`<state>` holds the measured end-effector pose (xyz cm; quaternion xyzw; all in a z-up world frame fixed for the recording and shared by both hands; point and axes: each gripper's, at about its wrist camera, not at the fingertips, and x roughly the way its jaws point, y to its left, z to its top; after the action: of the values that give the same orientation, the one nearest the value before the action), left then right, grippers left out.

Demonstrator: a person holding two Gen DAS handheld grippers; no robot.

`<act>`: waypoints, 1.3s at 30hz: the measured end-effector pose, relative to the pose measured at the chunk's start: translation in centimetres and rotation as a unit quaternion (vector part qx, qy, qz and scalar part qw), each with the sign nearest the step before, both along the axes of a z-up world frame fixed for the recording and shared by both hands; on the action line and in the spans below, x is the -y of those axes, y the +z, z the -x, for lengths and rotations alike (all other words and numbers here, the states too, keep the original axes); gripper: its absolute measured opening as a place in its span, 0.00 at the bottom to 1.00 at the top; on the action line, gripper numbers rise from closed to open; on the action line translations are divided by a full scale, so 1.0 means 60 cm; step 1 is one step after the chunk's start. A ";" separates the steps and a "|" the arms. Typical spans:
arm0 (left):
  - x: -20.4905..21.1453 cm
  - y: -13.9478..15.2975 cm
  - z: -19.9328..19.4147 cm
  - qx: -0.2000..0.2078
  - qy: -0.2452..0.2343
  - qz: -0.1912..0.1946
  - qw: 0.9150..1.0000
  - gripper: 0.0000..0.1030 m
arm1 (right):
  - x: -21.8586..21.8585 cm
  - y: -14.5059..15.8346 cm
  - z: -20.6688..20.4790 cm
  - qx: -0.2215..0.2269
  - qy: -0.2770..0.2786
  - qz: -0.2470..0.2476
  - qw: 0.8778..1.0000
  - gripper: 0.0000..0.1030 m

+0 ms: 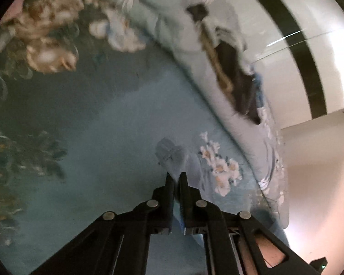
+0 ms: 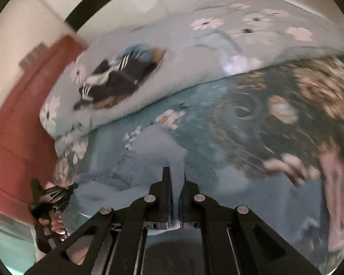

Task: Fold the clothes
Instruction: 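Grasp the elastic cuff with the left gripper while the right gripper grasps the fabric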

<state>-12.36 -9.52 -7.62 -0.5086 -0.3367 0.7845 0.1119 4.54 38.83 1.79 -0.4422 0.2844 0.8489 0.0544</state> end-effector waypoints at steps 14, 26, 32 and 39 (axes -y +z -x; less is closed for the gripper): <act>0.045 -0.099 -0.128 0.060 -0.026 0.029 0.997 0.05 | -0.009 -0.150 -0.184 0.112 -0.046 0.064 0.991 0.05; 0.042 -0.027 -0.041 0.014 -0.086 0.157 0.984 0.31 | -0.086 -0.087 -0.189 0.116 -0.054 -0.025 0.992 0.12; -0.087 -0.063 0.053 0.023 -0.183 0.196 0.963 0.47 | -0.069 -0.099 -0.055 0.105 0.043 -0.049 0.992 0.36; -0.164 -0.129 0.100 0.062 -0.237 0.222 0.944 0.55 | 0.036 -0.207 0.088 0.178 0.243 -0.070 0.951 0.40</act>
<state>-18.33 0.35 -15.35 -0.6334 -0.0299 0.7569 0.1581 -0.72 36.67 -10.63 -0.6370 0.0936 0.7617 -0.0727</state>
